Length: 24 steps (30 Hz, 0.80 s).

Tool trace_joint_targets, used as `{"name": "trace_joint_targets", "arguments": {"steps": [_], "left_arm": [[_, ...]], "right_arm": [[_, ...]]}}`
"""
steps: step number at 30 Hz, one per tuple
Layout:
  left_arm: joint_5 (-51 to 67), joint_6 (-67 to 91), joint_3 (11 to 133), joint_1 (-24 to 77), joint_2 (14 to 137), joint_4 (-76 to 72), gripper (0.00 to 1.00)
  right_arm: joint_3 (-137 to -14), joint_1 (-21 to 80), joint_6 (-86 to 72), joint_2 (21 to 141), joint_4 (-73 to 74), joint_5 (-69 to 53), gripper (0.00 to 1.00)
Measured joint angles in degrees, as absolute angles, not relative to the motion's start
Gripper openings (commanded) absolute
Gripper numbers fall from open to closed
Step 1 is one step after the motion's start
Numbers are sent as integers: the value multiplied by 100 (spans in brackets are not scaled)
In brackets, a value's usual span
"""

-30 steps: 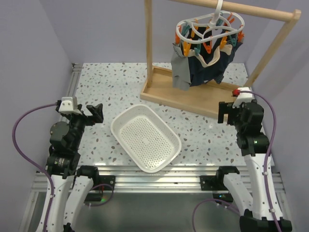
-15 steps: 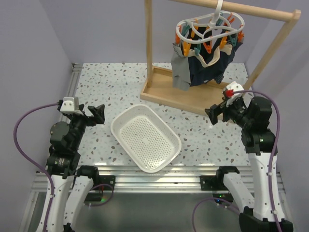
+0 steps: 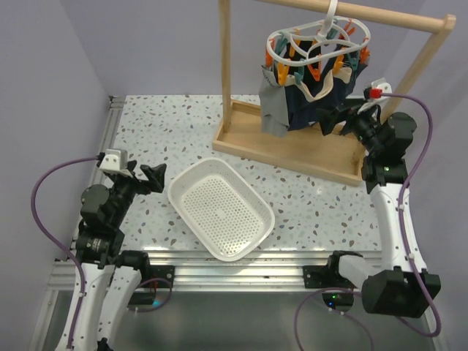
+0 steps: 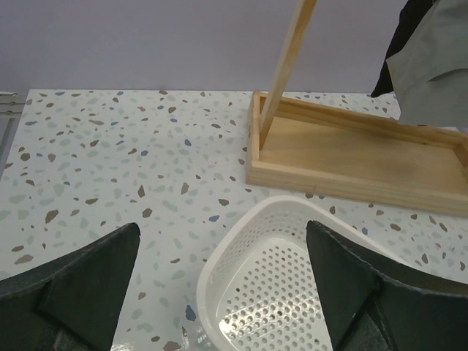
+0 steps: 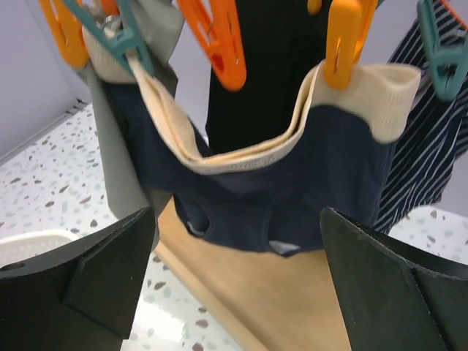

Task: Remove the underwear clipped to the hanger

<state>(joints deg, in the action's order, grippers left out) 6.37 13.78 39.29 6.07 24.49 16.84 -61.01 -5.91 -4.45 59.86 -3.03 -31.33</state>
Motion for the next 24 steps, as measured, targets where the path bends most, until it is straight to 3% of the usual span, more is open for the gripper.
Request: {"name": "trace_joint_targets", "arguments": {"steps": [8, 14, 24], "left_arm": [[921, 1380, 3785, 604, 2609, 1487, 100], [1087, 1387, 3760, 604, 2770, 1258, 100], [1450, 1439, 3662, 604, 3100, 856, 100]], "right_arm": [[-6812, -766, -523, 6864, -1411, -3557, 98], [-7524, -1518, -858, 7647, -2080, -4392, 93], [-8305, -1632, -128, 8320, -1861, -5942, 88]]}}
